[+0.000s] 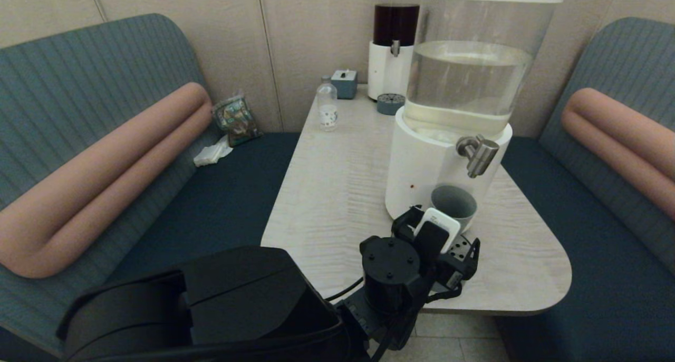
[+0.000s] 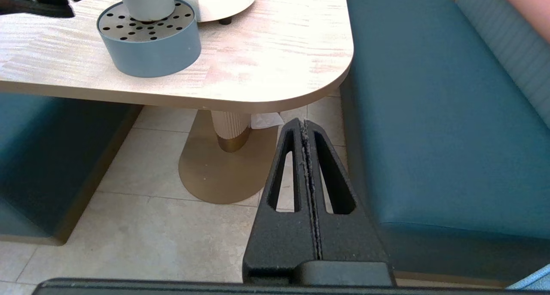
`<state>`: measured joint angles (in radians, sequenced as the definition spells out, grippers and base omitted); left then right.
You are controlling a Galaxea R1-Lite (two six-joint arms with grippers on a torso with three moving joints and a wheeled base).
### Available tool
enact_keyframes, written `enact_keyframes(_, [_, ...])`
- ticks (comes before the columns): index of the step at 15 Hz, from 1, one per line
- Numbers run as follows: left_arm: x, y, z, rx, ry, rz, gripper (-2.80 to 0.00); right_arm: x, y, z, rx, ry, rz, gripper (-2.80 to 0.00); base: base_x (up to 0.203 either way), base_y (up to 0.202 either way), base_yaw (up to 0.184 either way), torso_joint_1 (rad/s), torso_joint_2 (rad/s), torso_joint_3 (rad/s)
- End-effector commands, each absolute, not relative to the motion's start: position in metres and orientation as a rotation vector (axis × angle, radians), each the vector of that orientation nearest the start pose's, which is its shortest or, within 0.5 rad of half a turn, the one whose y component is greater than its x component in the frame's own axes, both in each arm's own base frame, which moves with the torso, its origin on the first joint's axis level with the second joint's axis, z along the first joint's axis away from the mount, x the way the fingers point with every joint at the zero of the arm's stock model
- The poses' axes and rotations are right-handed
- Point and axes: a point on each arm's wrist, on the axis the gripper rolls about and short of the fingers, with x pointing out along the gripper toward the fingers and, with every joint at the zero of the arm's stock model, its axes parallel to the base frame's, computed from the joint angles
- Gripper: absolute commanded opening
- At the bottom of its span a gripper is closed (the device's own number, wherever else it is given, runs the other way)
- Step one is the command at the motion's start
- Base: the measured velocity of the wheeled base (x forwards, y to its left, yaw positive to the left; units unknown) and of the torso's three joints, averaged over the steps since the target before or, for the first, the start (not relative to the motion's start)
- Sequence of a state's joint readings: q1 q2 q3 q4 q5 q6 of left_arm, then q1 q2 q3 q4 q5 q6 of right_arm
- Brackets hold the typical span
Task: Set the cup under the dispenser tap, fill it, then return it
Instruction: Place the cup next to the water dispenser
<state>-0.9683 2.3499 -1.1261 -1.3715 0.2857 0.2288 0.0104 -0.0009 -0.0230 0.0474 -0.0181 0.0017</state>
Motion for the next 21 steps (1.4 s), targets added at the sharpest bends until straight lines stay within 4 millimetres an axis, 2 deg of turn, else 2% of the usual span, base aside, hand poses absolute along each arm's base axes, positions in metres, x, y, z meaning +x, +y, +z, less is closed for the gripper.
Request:
enact_keyframes(1, [0.260,-0.362,0.088,0.130,-0.208,-0.655,0.00,-0.025,-0.001,0.077,0.001,0.023,-0.008,-2.80,0.000,0.000,0.000,0.000,0.00,0.000])
enact_keyframes(8, [0.277,-0.367,0.084,0.145,-0.213,-0.626,0.00,-0.025,-0.001,0.077,0.001,0.023,-0.008,-2.80,0.000,0.000,0.000,0.000,0.00,0.000])
enact_keyframes(21, [0.293,-0.371,0.086,0.157,-0.245,-0.598,0.00,-0.025,-0.001,0.077,0.001,0.023,-0.008,-2.80,0.000,0.000,0.000,0.000,0.00,0.000])
